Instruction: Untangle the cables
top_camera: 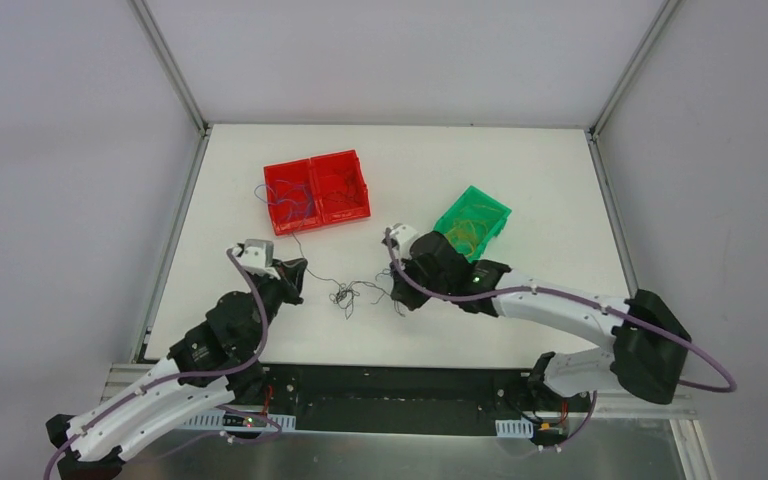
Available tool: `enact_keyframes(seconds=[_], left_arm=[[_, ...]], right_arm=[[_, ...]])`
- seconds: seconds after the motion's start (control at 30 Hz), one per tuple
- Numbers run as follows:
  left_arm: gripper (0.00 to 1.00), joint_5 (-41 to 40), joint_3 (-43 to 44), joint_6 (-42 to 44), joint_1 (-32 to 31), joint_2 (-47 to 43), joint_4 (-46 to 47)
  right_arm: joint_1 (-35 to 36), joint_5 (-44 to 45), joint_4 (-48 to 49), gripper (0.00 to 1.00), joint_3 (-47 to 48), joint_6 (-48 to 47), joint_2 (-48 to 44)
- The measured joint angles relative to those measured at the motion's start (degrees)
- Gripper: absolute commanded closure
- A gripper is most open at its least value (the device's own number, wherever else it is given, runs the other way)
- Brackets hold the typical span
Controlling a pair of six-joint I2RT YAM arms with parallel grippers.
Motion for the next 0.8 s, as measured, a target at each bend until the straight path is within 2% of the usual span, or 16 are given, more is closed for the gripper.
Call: enact_keyframes(seconds=[0.13, 0.27, 0.43, 0.57, 0.6, 0.63, 0.7, 0.77, 0.8], left_arm=[[1.0, -5.22, -1.31, -1.11, 0.0, -5.22, -0.87], [1.0, -11.74, -1.68, -3.37, 0.0, -7.76, -3.1], [1.0, -20.96, -1.68, -7.65, 0.02, -8.66, -6.4], [1.0, -25.79, -1.68, -10.91, 0.0, -8.66, -9.01], [1.0, -26.01, -1.68, -11.39, 0.0, -8.66, -9.25], [1.0, -25.86, -1.68, -11.74, 0.0, -8.57, -9.42], [1.0, -24.26, -1.68, -11.43, 0.0, -8.31, -9.22], [1.0, -20.55, -1.64, -9.88, 0.0, -7.72, -8.35], [1.0, -17.79, -1.62, -8.79, 0.0, -7.32, -7.69]], right_arm=[[-4.57, 2.64, 0.87, 1.0, -2.84, 3.02, -8.15], [-8.87, 9.77, 2.86, 1.0, -6.14, 7.67, -15.8], [-16.35, 21.92, 3.32, 1.0, -13.38, 15.28, -30.75], [-18.93, 28.48, 3.56, 1.0, -18.36, 19.37, -42.8], [-19.1, 28.59, 3.89, 0.96, -19.08, 19.58, -44.48], [-19.28, 27.63, 4.96, 0.88, -19.89, 19.61, -45.81], [-19.37, 23.85, 6.8, 0.65, -20.31, 19.43, -45.66], [-19.37, 17.05, 9.42, 0.47, -20.11, 18.78, -42.51], [-19.19, 13.62, 10.38, 0.41, -19.65, 18.23, -39.71]])
